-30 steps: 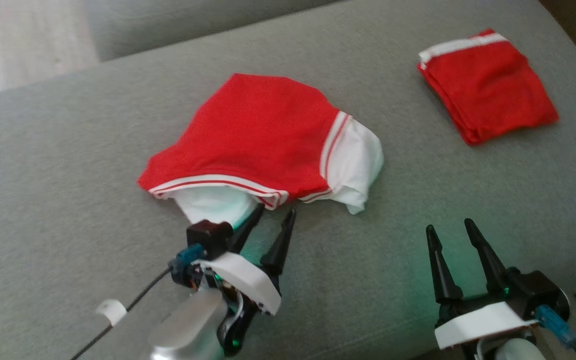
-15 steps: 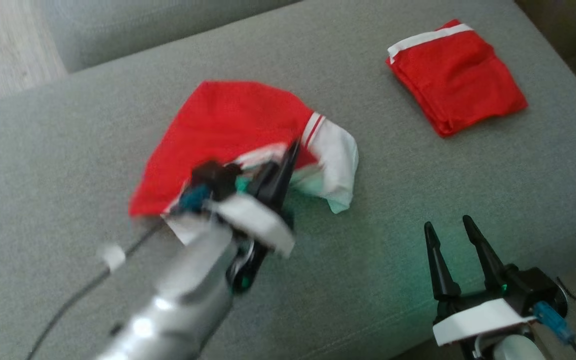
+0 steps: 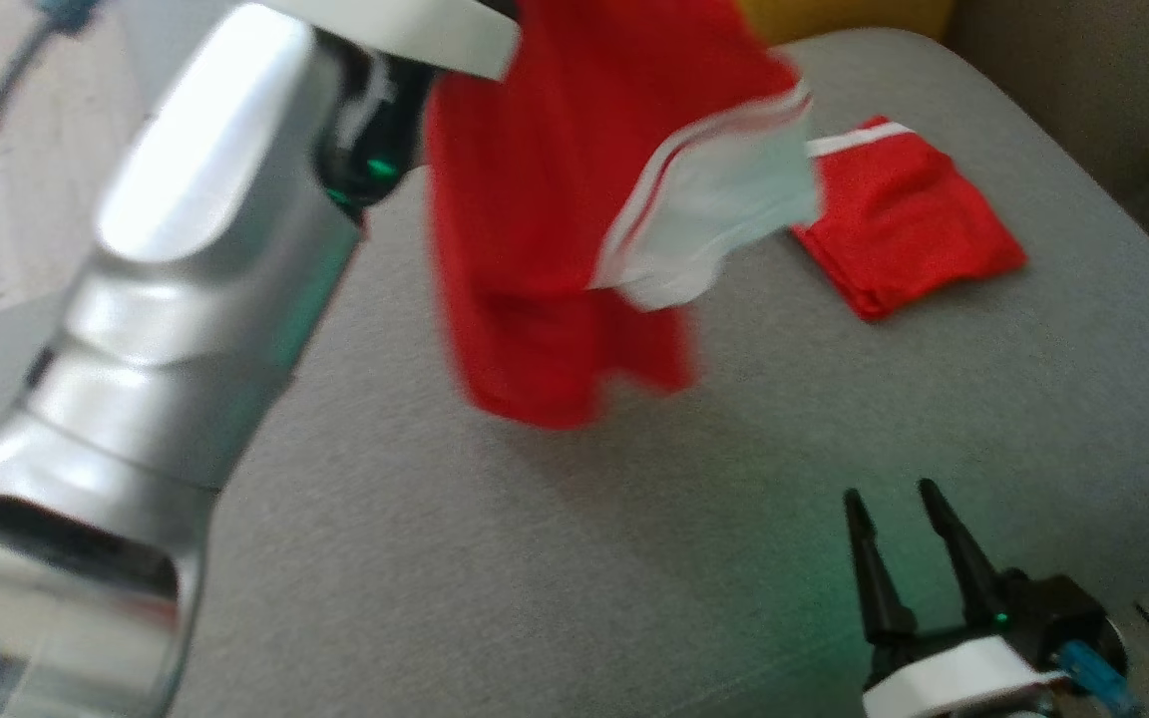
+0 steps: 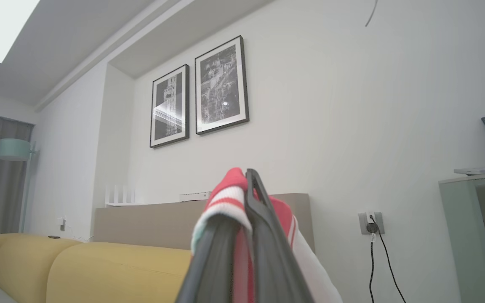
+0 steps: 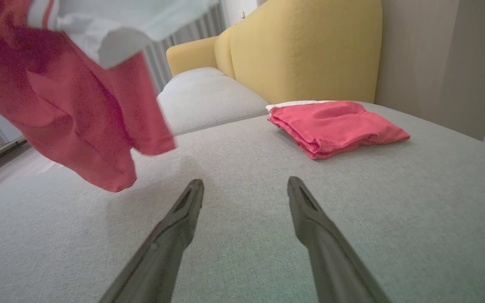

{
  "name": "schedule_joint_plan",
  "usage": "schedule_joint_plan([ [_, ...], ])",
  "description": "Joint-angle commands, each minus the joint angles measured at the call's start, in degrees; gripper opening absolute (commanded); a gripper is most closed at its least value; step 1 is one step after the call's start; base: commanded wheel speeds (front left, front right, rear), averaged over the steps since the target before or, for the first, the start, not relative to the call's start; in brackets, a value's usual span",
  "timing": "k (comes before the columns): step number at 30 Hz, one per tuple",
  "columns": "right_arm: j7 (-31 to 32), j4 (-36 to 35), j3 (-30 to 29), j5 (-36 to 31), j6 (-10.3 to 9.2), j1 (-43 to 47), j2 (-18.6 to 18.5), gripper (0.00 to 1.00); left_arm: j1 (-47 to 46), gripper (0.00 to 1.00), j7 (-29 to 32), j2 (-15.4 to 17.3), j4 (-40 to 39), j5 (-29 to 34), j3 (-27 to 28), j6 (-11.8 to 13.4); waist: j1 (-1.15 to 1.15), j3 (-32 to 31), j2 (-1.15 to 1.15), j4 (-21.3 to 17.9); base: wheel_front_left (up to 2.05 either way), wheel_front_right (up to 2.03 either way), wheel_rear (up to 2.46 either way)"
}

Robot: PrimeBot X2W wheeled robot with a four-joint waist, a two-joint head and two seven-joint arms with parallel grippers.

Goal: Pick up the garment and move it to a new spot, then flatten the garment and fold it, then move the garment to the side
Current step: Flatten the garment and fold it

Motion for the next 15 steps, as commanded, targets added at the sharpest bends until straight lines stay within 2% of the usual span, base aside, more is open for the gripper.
schedule_joint_plan([
  [1, -0.2, -2.2, 0.5, 0.6, 0.37, -1.3, -0.2, 1.0, -0.7, 0.0, -0.2, 3.7, -1.3, -1.7, 2.7, -0.2, 0.02, -0.8, 0.0, 2.6, 0.0, 0.0, 0.0],
  [4, -0.2, -2.6, -0.4, 0.9, 0.37, -0.5, -0.2, 1.0, 5.1, 0.0, -0.2, 6.8, -2.2, -5.6, 4.9, -0.2, 0.02, -0.9, 0.0, 5.9, 0.0, 0.0, 0.0],
  [7, -0.2, -2.9, -1.2, 0.9, 0.37, 0.2, -0.1, 1.0, 15.3, 0.0, -0.2, 10.0, -2.9, -8.2, 7.0, 0.1, 0.02, -0.7, 0.0, 9.3, 0.0, 0.0, 0.0],
  [12, -0.2, -3.4, -3.0, 0.7, 0.37, 0.2, -0.1, 1.0, 36.0, 0.0, -0.2, 12.3, -3.0, -12.1, 13.2, 2.7, 0.02, 1.3, 0.0, 14.1, 0.0, 0.0, 0.0],
  [13, -0.2, -3.5, -3.1, 0.6, 0.37, 0.1, -0.1, 1.0, 39.4, 0.28, -0.2, 12.5, -2.4, -12.1, 14.8, 3.4, 0.02, 1.6, 0.0, 14.9, 0.0, 0.0, 0.0],
  [14, -0.2, -3.4, -3.2, 0.4, 0.37, 0.0, -0.1, 1.0, 42.2, 1.0, -0.2, 12.6, -1.7, -11.6, 16.7, 4.1, 0.02, 2.0, 0.0, 15.6, 0.0, 0.0, 0.0],
  [15, -0.2, -3.4, -3.1, 0.3, 0.37, -0.1, -0.1, 1.0, 44.6, 1.0, -0.2, 12.4, -1.0, -11.1, 18.9, 5.0, 0.02, 2.2, 0.0, 16.2, 0.0, 0.0, 0.0],
])
